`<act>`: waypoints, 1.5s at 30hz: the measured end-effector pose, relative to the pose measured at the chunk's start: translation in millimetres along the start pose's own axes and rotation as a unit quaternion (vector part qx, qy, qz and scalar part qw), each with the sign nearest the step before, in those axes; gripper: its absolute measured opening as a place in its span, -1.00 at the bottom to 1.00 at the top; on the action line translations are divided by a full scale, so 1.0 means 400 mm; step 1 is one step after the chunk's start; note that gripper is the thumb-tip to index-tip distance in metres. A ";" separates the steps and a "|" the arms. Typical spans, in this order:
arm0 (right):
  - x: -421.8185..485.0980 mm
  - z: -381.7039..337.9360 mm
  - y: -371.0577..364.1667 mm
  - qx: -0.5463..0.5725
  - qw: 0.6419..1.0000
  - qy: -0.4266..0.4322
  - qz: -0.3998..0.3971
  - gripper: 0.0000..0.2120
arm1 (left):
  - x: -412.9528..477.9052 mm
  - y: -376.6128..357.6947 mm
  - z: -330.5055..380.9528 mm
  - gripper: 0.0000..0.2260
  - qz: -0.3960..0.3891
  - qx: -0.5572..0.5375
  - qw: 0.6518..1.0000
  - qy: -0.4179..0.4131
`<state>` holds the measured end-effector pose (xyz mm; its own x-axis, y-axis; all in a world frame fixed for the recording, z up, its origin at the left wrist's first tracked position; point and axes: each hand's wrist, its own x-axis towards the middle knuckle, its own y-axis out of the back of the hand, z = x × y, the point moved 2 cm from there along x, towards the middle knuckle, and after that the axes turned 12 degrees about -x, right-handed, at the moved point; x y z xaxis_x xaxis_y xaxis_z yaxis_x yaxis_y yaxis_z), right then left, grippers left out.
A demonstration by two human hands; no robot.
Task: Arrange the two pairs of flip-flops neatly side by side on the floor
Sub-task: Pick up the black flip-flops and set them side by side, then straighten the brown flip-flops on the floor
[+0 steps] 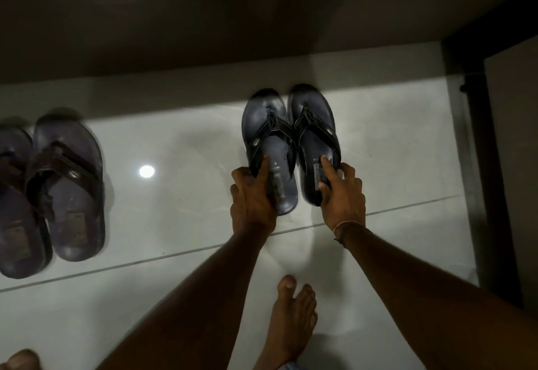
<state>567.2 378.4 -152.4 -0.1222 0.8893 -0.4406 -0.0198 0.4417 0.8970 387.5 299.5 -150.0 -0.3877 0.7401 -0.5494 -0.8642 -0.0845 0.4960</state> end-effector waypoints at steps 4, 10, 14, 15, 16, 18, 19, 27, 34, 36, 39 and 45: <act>-0.074 -0.030 0.048 -0.013 0.998 -0.026 0.063 -0.40 | -0.051 0.068 -0.021 -0.35 0.019 -0.068 0.997 -0.040; -0.273 -0.273 0.049 0.027 0.996 0.071 0.038 -0.51 | -0.228 0.324 -0.181 -0.58 0.077 -0.085 0.993 -0.038; -0.389 -0.541 -0.004 0.096 0.983 0.157 -0.009 -0.61 | -0.298 0.585 -0.383 -0.68 0.145 -0.027 0.989 -0.015; -0.411 -0.613 -0.024 0.110 0.978 0.174 -0.023 -0.62 | -0.308 0.652 -0.439 -0.70 0.162 -0.007 0.987 -0.011; -0.429 -0.684 -0.046 0.122 0.974 0.185 -0.036 -0.62 | -0.314 0.715 -0.496 -0.71 0.175 0.016 0.985 0.000; -0.449 -0.804 -0.089 0.136 0.970 0.194 -0.054 -0.62 | -0.310 0.817 -0.594 -0.70 0.187 0.047 0.981 0.034; -0.455 -0.862 -0.112 0.134 0.970 0.194 -0.060 -0.60 | -0.302 0.860 -0.641 -0.67 0.184 0.056 0.980 0.052; -0.412 -1.042 -0.219 0.089 0.984 0.144 -0.054 -0.47 | -0.192 0.972 -0.802 -0.43 0.057 0.029 0.998 0.011; -0.397 -1.038 -0.241 0.104 0.987 0.100 -0.072 -0.55 | -0.160 0.950 -0.802 -0.34 0.041 0.040 0.998 -0.006; -0.397 -1.039 -0.244 0.111 0.987 0.080 -0.080 -0.56 | -0.162 0.947 -0.807 -0.33 0.035 0.038 0.999 -0.002; -0.403 -1.035 -0.253 0.112 0.987 0.073 -0.085 -0.57 | -0.166 0.940 -0.810 -0.30 0.033 0.036 0.999 0.010; -0.433 -1.029 -0.249 0.054 0.988 0.126 -0.073 -0.45 | -0.179 0.924 -0.826 -0.31 0.034 0.028 0.999 0.010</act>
<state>182.0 131.4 -150.5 -0.3698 0.7630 -0.5301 0.0493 0.5859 0.8089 -10.2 -5.5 -149.5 -0.4506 0.7211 -0.5262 -0.8172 -0.0959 0.5684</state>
